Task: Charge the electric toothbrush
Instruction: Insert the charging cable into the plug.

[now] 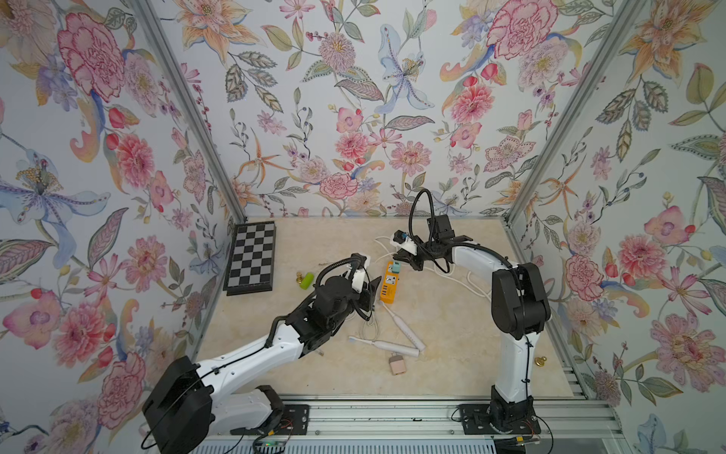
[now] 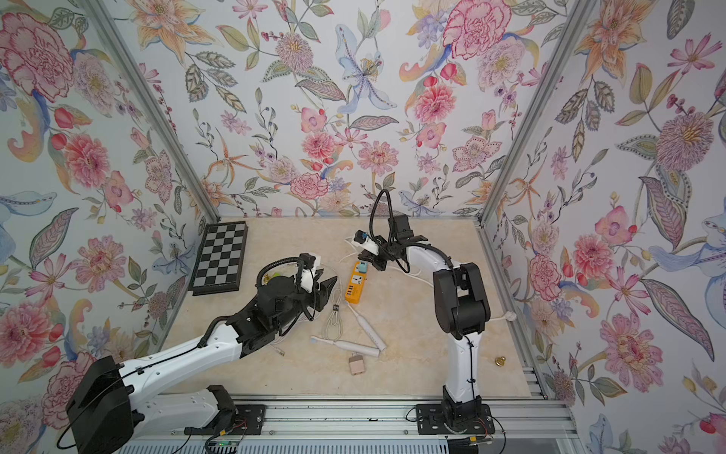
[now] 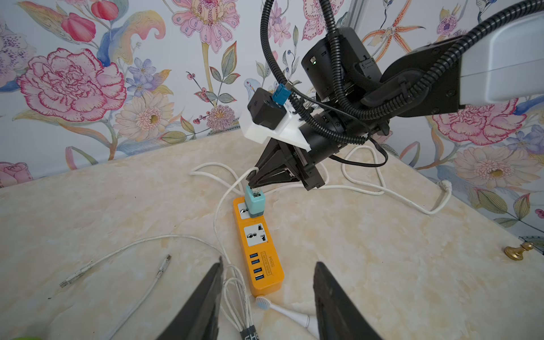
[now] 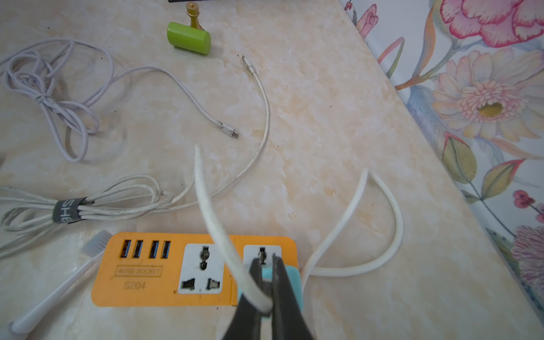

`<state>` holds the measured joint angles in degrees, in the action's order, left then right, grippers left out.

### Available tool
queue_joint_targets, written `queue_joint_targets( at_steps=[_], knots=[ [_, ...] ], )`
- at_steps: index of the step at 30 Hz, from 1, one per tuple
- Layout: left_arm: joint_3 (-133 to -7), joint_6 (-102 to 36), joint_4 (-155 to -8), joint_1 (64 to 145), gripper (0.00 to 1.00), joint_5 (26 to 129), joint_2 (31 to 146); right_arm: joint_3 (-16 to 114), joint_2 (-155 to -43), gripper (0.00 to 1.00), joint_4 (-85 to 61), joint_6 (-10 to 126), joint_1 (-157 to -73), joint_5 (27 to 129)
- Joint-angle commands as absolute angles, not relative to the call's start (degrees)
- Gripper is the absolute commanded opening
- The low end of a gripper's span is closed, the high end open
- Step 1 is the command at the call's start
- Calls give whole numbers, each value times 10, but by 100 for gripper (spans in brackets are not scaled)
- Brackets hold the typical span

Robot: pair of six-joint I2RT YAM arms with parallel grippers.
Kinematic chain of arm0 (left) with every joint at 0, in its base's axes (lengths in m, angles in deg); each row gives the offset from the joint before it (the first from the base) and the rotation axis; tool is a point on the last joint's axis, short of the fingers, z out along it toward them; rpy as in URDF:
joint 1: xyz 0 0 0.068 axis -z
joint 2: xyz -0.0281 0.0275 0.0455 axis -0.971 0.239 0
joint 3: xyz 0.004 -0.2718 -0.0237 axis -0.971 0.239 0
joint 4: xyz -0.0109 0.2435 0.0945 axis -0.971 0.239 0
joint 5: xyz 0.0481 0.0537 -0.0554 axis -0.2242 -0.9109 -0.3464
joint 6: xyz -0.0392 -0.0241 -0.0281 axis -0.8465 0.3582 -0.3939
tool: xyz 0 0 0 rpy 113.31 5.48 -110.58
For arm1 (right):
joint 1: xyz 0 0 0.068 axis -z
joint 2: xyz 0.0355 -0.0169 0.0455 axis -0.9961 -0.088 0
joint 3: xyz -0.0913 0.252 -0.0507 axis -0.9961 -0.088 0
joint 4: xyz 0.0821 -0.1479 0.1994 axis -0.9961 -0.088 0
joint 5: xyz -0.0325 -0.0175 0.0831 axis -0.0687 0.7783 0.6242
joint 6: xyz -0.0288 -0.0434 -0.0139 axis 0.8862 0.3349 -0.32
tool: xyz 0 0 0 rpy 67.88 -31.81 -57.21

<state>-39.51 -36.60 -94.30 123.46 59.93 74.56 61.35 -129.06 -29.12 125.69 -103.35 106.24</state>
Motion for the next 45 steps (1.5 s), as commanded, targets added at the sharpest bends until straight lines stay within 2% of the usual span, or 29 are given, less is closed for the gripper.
queue_joint_targets(
  at_steps=[1,34,45],
  knots=[
    [-399,-374,-946,1241,50,584,754,593,-1304,0,-321,1293,-1026,1057],
    [-421,-374,-927,1252,48,576,759,577,-1292,0,-392,1437,-1010,1118],
    [-422,-376,-914,1255,47,572,760,665,-1348,0,-480,1453,-1013,1145]
  ],
)
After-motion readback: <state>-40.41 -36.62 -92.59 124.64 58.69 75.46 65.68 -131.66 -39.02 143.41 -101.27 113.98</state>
